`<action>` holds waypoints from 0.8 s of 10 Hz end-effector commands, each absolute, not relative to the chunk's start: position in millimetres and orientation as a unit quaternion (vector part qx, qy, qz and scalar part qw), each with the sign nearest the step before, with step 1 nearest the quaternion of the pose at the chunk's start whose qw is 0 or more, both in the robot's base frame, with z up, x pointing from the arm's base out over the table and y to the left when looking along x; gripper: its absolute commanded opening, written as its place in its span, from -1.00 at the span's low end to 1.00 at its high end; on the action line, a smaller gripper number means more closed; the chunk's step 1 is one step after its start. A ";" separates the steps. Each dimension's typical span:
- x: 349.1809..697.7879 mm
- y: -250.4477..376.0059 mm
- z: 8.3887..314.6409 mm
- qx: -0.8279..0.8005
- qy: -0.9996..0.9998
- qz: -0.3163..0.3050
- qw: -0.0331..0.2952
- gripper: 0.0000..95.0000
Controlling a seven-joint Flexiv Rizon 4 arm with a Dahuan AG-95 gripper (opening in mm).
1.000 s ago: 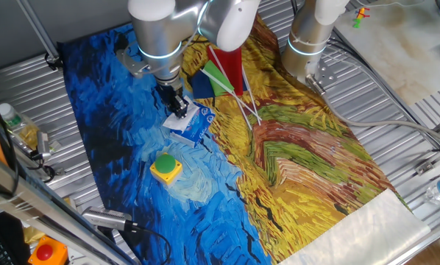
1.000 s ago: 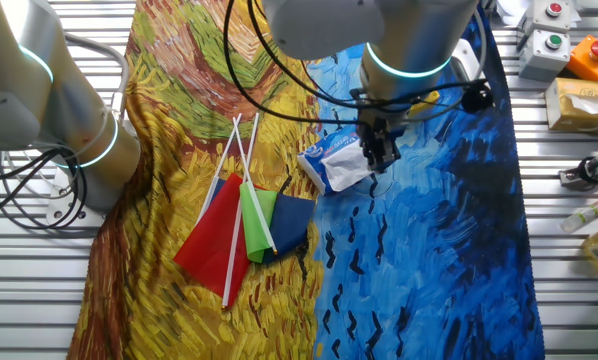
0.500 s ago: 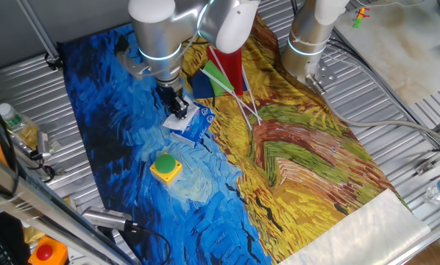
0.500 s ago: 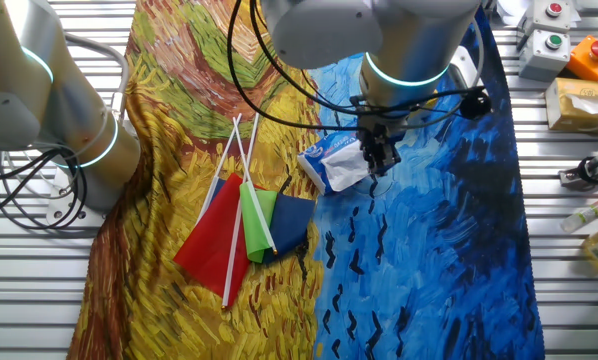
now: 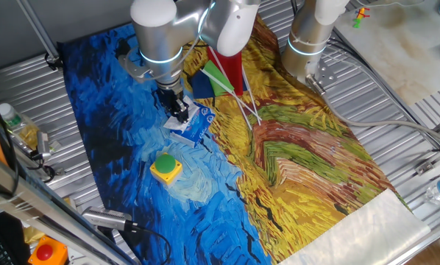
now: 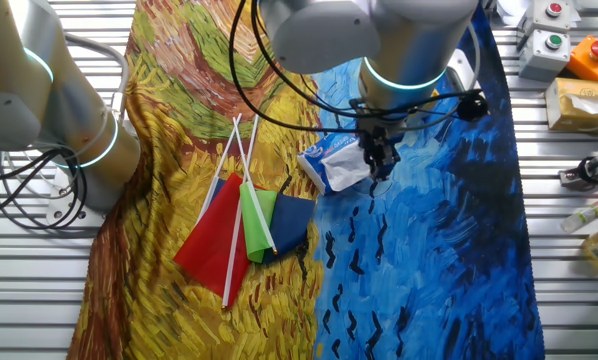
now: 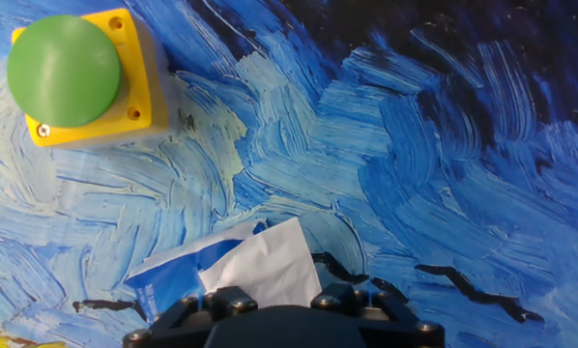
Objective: Pull out a napkin
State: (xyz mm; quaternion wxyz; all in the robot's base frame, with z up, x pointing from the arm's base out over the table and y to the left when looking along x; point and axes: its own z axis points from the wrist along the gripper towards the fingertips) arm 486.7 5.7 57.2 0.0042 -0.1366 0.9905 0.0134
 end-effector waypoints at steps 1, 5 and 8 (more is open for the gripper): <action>486.5 5.5 56.1 -0.137 0.990 0.012 0.004 0.20; 486.8 5.0 53.2 -0.139 0.990 0.016 0.010 -0.20; 486.8 4.8 52.6 -0.139 0.990 0.015 0.010 -0.20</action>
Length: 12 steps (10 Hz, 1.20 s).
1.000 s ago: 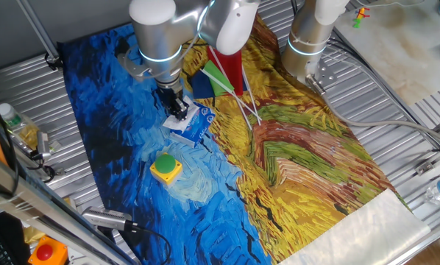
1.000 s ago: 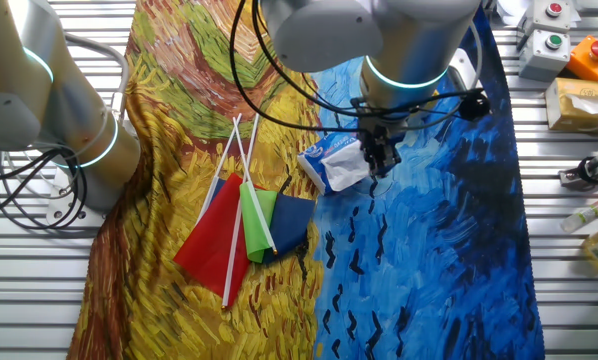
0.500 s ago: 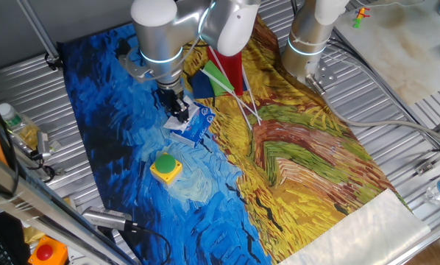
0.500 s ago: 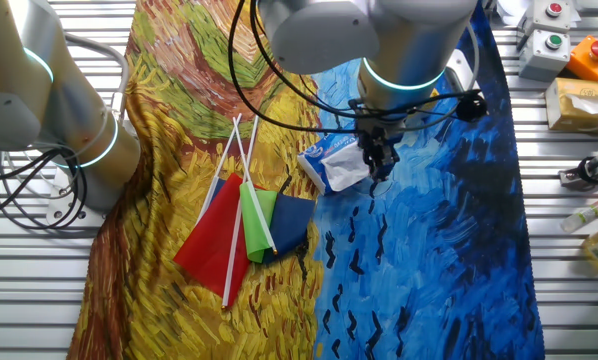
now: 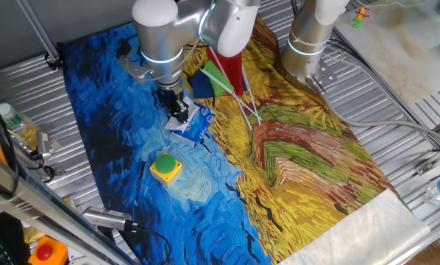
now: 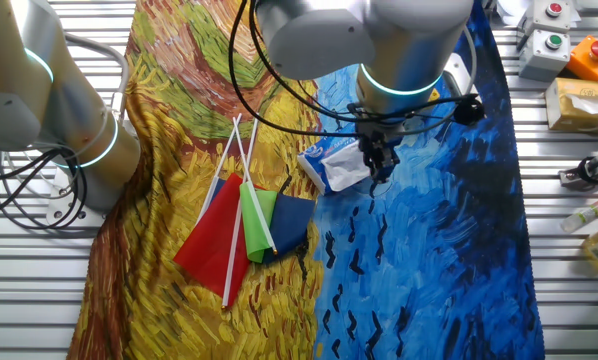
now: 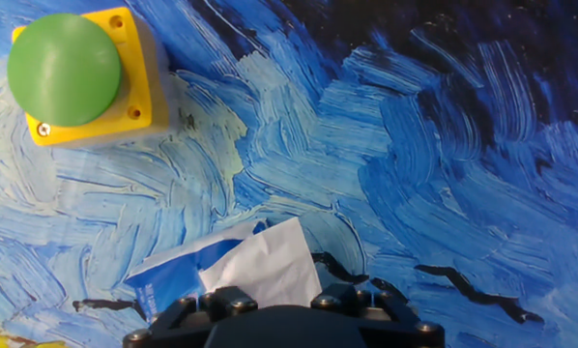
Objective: Pull out a napkin
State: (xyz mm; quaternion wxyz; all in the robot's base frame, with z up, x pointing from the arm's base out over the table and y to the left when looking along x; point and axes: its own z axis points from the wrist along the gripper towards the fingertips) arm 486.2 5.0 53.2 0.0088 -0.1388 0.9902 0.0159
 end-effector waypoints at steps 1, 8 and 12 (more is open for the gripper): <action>486.8 4.8 52.5 -0.139 0.990 0.015 0.010 -0.20; 486.6 3.7 50.4 -0.146 0.989 0.014 0.017 -0.20; 484.5 0.2 52.5 -0.159 0.987 0.011 0.022 0.20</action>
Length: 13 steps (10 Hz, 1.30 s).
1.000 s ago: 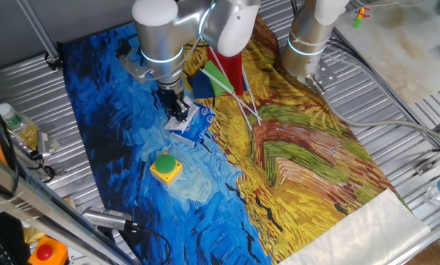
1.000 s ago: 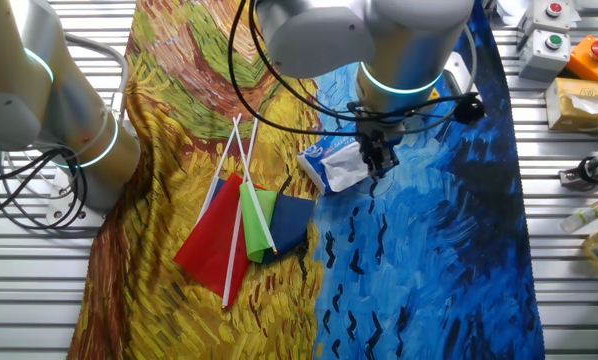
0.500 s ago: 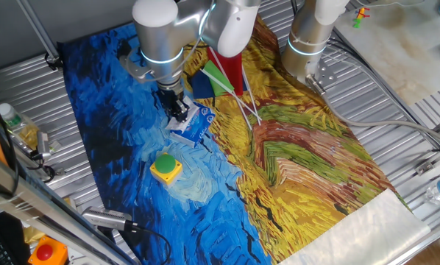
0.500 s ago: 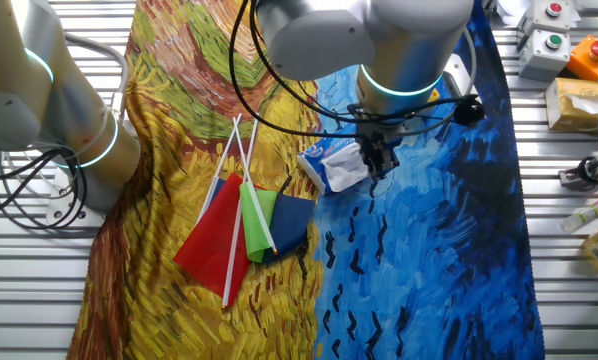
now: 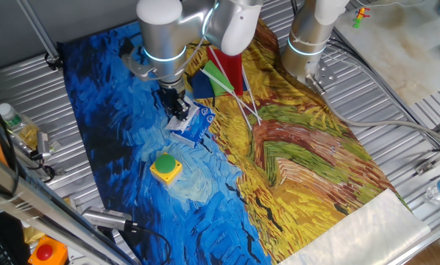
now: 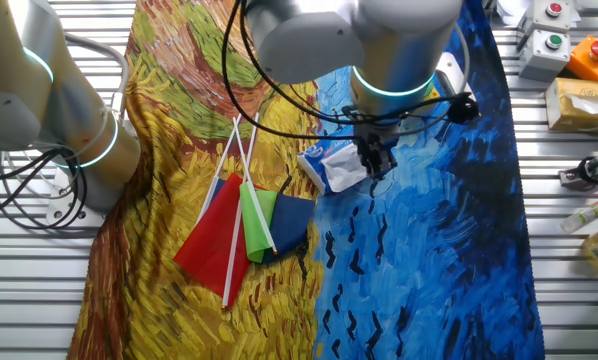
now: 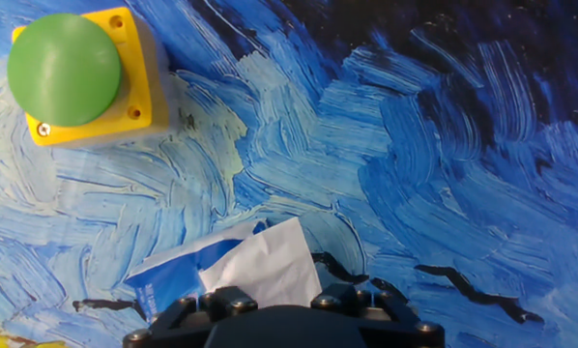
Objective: Pull out a napkin
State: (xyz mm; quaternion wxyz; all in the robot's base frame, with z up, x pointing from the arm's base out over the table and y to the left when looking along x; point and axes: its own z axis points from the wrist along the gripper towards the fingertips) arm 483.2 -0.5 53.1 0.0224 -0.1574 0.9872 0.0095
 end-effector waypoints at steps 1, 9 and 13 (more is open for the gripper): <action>484.6 0.1 51.6 -0.158 0.987 0.017 0.027 0.20; 484.7 0.0 50.6 -0.140 0.974 0.173 0.048 0.20; 484.7 0.1 50.8 -0.147 0.966 0.202 0.059 0.20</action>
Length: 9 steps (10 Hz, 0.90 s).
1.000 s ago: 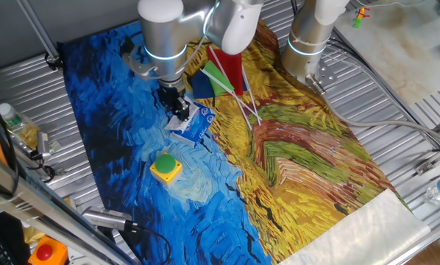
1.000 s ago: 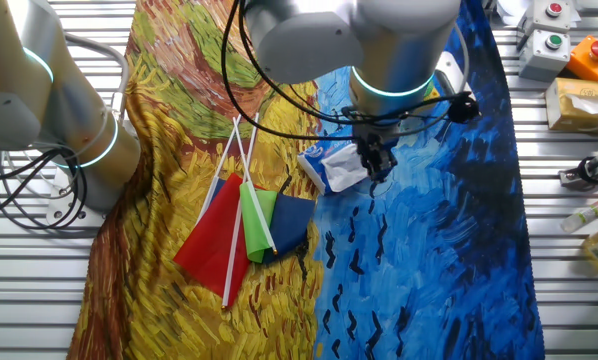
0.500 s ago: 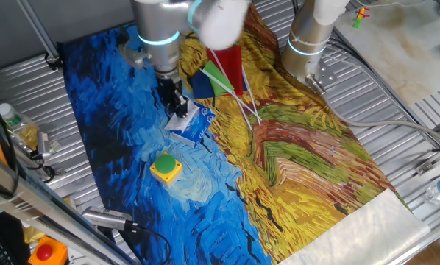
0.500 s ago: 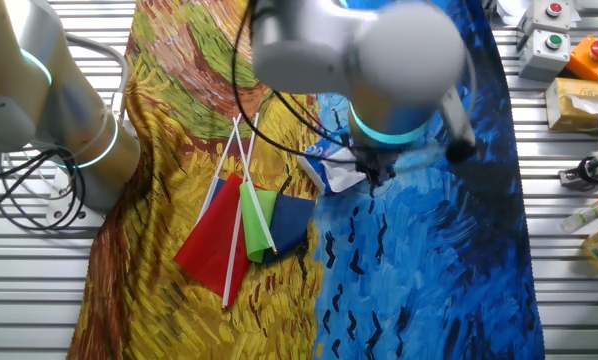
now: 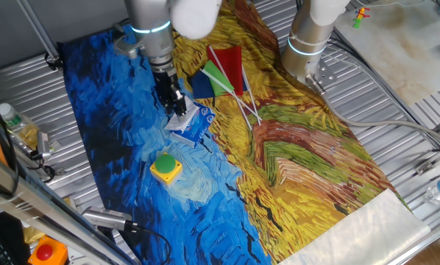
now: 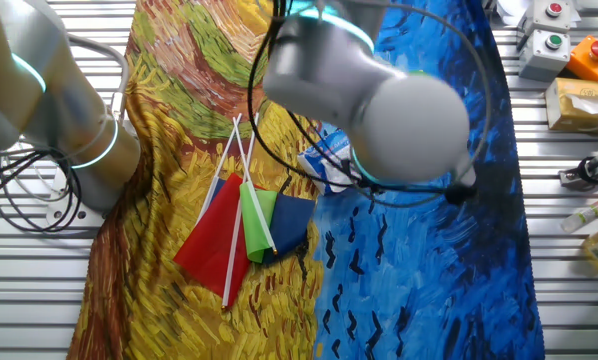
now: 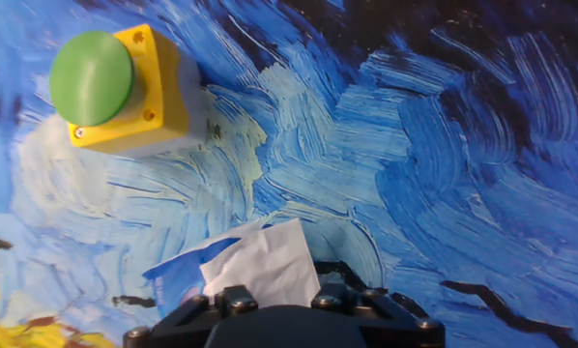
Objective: Pull out a napkin
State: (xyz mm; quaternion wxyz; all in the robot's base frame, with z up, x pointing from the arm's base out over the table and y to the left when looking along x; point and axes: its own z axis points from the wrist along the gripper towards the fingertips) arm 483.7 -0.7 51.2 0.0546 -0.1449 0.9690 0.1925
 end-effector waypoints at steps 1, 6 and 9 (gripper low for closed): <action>484.7 0.1 50.8 -0.147 0.966 0.203 0.059 0.20; 485.0 -0.1 48.7 -0.149 0.964 0.212 0.060 0.20; 485.4 -1.2 43.0 -0.149 0.963 0.216 0.062 0.20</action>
